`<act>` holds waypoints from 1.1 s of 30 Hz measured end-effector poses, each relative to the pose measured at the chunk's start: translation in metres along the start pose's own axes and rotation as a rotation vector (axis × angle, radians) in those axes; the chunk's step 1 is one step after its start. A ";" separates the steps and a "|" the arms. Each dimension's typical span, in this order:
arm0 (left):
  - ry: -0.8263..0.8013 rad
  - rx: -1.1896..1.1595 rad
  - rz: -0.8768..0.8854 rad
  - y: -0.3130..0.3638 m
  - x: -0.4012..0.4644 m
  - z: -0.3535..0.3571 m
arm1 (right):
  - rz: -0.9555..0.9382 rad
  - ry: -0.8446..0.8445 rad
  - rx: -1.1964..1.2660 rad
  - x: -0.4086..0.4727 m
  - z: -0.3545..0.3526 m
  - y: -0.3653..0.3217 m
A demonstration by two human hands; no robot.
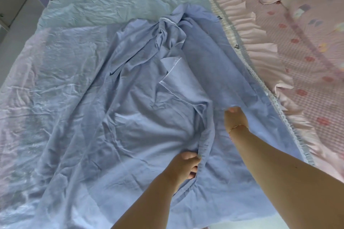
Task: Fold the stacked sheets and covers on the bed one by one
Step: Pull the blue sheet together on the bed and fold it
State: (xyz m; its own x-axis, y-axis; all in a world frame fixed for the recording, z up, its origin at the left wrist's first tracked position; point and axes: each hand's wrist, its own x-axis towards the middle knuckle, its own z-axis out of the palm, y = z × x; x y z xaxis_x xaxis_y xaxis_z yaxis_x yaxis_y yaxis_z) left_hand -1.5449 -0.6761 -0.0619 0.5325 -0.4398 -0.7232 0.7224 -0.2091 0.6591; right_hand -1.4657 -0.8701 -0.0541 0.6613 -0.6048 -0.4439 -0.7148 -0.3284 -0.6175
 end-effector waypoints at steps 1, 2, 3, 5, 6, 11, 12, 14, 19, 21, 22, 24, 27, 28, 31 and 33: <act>0.002 -0.006 0.002 0.001 0.002 0.004 | -0.219 0.041 -0.089 -0.004 -0.001 -0.007; 0.009 -0.011 -0.005 0.002 0.004 0.008 | -0.497 0.022 -0.144 -0.009 -0.001 -0.013; 0.026 -0.019 -0.014 0.003 0.006 0.011 | -0.748 -0.066 -0.240 -0.016 0.001 -0.020; 0.070 -0.034 -0.031 0.004 0.009 0.014 | -1.021 -0.347 -0.690 -0.021 0.011 -0.026; 0.082 -0.035 -0.035 0.004 0.009 0.015 | -1.011 -0.428 -0.917 -0.017 0.012 -0.024; 0.059 -0.022 -0.039 0.008 0.010 0.015 | -0.184 -0.236 -0.889 0.019 -0.024 -0.012; 0.052 -0.028 -0.047 0.010 0.012 0.015 | -0.058 -0.219 -0.820 0.028 -0.030 -0.002; 0.039 -0.030 -0.033 0.013 0.017 0.018 | 0.068 -0.175 -0.645 0.042 -0.040 0.011; 0.056 0.160 0.135 0.009 0.037 0.031 | 0.287 -0.096 0.083 0.089 -0.034 0.024; 0.129 0.336 0.169 0.007 0.047 0.040 | 0.297 -0.104 0.240 0.104 -0.023 0.026; 0.197 0.446 0.182 0.007 0.051 0.045 | 0.276 -0.117 0.234 0.102 -0.019 0.018; 0.326 0.711 0.198 0.008 0.063 0.053 | 0.202 -0.164 0.036 0.092 -0.015 -0.004; 0.378 0.969 0.238 0.011 0.073 0.060 | 0.175 -0.103 -0.121 0.100 -0.016 -0.017; 0.357 0.978 0.241 0.012 0.074 0.059 | 0.160 -0.050 -0.096 0.110 -0.017 -0.013; 0.256 0.826 0.218 0.013 0.073 0.049 | 0.198 -0.101 0.141 0.109 -0.031 0.005; 0.189 0.706 0.181 0.015 0.068 0.046 | 0.272 -0.099 0.435 0.109 -0.046 0.023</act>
State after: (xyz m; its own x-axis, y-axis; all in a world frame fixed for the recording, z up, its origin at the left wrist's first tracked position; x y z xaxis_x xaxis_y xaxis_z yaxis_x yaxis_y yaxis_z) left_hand -1.5182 -0.7495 -0.0918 0.7284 -0.3766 -0.5723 0.1958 -0.6861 0.7007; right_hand -1.4211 -0.9765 -0.0872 0.4985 -0.5478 -0.6719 -0.7169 0.1752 -0.6748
